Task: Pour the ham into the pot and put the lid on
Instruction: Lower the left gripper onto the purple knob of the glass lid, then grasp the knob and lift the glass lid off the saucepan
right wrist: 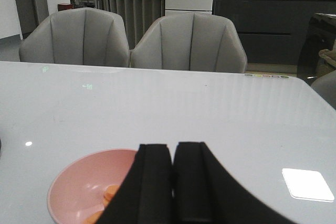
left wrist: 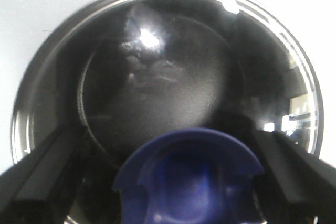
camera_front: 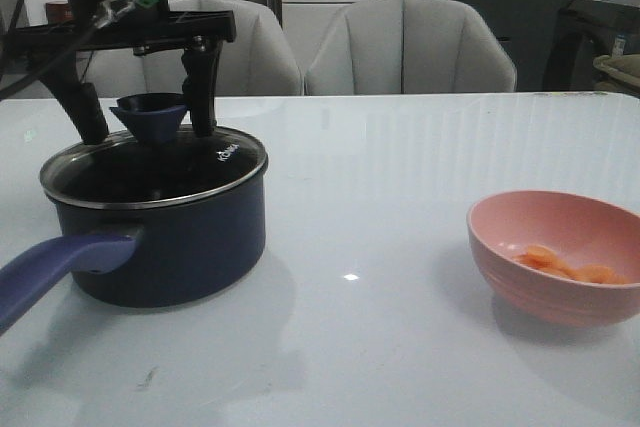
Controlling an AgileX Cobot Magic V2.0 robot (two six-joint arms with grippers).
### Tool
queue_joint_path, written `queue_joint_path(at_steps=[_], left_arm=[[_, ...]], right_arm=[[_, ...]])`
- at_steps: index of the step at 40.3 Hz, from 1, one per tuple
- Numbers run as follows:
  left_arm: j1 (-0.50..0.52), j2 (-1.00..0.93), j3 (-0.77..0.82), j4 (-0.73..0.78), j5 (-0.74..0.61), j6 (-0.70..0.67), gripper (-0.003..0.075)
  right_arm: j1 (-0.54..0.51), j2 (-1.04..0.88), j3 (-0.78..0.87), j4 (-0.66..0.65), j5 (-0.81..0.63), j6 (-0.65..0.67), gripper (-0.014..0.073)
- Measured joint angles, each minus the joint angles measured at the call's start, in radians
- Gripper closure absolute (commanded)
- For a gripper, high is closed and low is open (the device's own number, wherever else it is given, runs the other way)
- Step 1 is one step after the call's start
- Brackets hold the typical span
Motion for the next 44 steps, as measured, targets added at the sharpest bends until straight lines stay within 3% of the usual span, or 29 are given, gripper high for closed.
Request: queue_joint_path(at_steps=[21,33,44], left_arm=[[0.000,0.015,-0.042,-0.011,0.025,0.000,0.0503],[0.000,0.029,-0.070,-0.011,0.051,0.000,0.0565],[0.000,0.031,-0.081,-0.007,0.047,0.005,0.0566]], right_arm=[[0.000,0.000,0.000,0.000,0.000,0.000,0.0454],[0.000,0.000,0.000,0.000,0.000,0.000,0.0454],[0.000,0.000,0.000,0.000,0.000,0.000,0.0454]])
